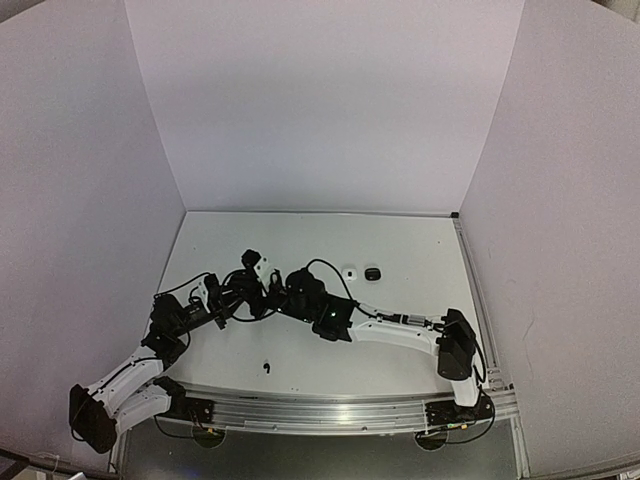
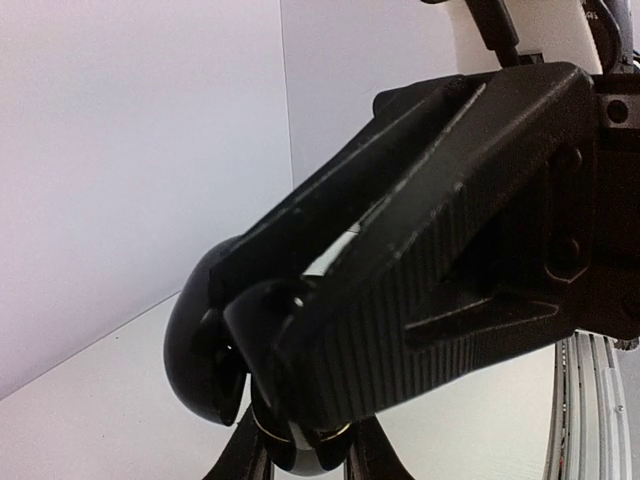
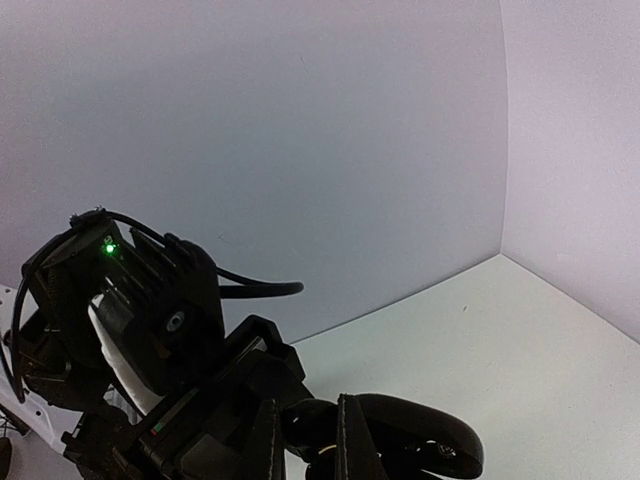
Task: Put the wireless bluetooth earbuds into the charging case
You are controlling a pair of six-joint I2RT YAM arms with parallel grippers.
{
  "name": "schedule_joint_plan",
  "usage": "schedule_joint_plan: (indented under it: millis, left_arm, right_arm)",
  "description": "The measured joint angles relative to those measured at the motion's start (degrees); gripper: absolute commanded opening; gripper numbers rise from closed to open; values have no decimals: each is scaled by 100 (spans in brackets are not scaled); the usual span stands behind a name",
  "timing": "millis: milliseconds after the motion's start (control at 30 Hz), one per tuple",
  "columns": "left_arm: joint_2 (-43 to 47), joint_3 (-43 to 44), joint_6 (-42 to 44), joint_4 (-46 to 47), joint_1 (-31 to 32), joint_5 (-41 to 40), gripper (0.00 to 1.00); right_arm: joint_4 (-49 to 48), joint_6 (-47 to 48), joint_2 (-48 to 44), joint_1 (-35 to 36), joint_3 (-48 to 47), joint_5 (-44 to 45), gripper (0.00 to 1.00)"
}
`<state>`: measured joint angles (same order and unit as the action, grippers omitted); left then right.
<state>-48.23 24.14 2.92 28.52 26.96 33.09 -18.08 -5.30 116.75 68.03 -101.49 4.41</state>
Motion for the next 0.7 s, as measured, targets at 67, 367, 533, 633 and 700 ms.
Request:
schedule_joint_plan:
  millis: [67, 367, 533, 633, 700]
  left_arm:
    - [0, 0, -2, 2, 0, 28, 0]
    - [-4, 0, -32, 4, 0, 123, 0]
    - [-5, 0, -133, 11, 0, 125, 0]
    - [-12, -1, -256, 56, 0, 95, 0]
    - [-21, -22, -300, 58, 2, 54, 0]
  right_arm:
    - [2, 33, -26, -2, 4, 28, 0]
    - [2, 140, -96, -26, 4, 137, 0]
    - [-4, 138, -96, -28, 69, 121, 0]
    - [-49, 123, -102, -49, 177, 101, 0]
    - [-120, 106, -105, -52, 254, 74, 0]
